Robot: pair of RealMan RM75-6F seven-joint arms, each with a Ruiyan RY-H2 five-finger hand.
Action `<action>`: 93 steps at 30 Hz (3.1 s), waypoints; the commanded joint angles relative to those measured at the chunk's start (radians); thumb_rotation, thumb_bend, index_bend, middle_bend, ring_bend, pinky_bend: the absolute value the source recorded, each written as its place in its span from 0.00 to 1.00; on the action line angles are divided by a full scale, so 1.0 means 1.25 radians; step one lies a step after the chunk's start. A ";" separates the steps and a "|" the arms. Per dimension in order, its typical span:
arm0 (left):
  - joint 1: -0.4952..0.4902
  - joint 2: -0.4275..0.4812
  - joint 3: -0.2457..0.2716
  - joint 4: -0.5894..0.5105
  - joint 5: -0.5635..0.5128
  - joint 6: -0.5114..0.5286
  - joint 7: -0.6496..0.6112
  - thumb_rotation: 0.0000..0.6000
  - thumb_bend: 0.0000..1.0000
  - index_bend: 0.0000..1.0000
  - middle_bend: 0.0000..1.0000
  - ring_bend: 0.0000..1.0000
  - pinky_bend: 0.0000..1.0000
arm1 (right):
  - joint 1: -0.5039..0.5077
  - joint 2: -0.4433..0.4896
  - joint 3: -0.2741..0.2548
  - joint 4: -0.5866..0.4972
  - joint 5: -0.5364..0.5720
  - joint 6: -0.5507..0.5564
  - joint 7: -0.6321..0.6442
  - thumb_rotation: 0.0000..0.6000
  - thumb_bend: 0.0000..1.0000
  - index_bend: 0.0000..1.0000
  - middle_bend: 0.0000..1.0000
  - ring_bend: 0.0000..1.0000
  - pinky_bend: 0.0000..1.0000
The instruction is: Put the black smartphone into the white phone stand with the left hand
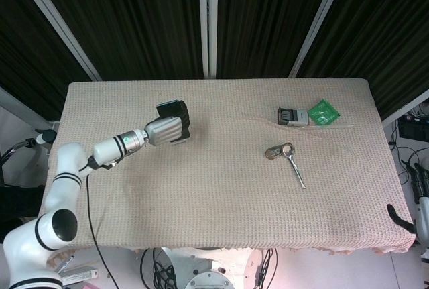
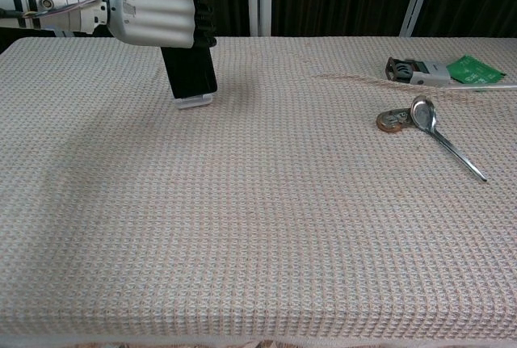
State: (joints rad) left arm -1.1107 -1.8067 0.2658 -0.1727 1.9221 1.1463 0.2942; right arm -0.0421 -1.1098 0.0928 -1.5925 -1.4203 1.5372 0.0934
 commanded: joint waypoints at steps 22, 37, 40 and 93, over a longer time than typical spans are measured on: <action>0.002 -0.007 0.001 -0.015 -0.029 -0.039 0.005 1.00 0.31 0.21 0.19 0.14 0.26 | 0.000 0.002 0.008 0.003 0.015 0.003 -0.019 1.00 0.18 0.00 0.00 0.00 0.00; 0.000 0.012 -0.001 -0.052 -0.040 -0.058 -0.001 1.00 0.06 0.03 0.00 0.04 0.20 | -0.001 -0.002 0.011 0.010 0.017 0.008 -0.019 1.00 0.18 0.00 0.00 0.00 0.00; 0.000 0.016 -0.005 -0.064 -0.046 -0.059 -0.007 1.00 0.00 0.01 0.00 0.02 0.19 | -0.002 -0.003 0.013 0.012 0.016 0.012 -0.023 1.00 0.18 0.00 0.00 0.00 0.00; 0.729 0.513 -0.053 -1.128 -0.370 0.422 -0.101 0.31 0.00 0.04 0.03 0.05 0.17 | 0.063 0.022 -0.057 0.058 -0.166 -0.033 -0.048 1.00 0.68 0.00 0.00 0.00 0.00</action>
State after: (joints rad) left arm -0.2082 -1.1556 0.2146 -1.5983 1.4445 1.6661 0.1773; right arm 0.0292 -1.0863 0.0229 -1.5116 -1.6207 1.4989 0.0417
